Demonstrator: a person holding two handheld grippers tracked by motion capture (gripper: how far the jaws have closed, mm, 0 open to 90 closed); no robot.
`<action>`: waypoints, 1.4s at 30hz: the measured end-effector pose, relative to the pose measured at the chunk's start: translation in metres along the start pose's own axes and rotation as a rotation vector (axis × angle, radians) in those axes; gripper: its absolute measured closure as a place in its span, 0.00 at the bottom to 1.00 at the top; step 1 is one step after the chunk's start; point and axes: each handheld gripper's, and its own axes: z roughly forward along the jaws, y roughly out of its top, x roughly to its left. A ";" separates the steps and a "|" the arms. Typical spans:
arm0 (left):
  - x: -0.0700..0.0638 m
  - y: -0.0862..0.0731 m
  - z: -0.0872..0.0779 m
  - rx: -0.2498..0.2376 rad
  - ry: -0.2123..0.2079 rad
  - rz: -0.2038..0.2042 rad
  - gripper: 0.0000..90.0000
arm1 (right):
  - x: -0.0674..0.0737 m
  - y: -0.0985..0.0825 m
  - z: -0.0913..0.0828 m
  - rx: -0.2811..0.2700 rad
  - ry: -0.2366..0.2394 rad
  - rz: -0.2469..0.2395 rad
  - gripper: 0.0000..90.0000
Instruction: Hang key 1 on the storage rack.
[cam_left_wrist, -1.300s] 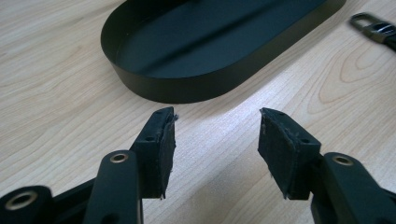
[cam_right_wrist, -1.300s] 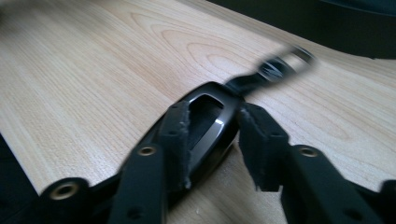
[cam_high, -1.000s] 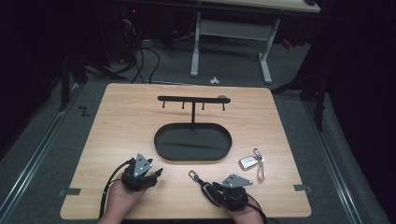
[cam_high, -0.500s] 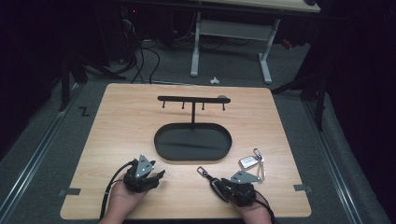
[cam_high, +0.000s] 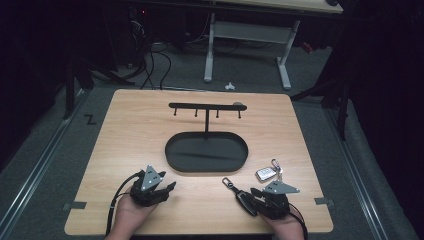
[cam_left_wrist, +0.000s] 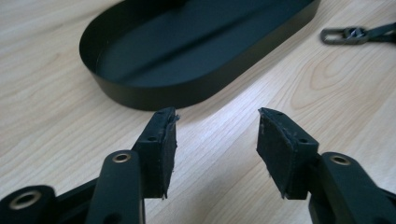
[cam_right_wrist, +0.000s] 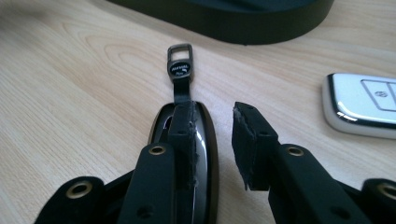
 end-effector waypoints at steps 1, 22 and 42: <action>0.000 0.002 -0.002 -0.010 -0.002 -0.005 0.51 | -0.001 0.001 -0.001 -0.003 0.004 0.005 0.77; 0.008 -0.021 -0.027 -0.054 -0.029 -0.066 0.42 | -0.017 0.009 0.005 0.067 -0.081 0.021 0.62; 0.022 -0.033 -0.045 -0.079 0.026 -0.064 0.41 | -0.009 0.060 0.013 0.253 -0.142 -0.014 0.47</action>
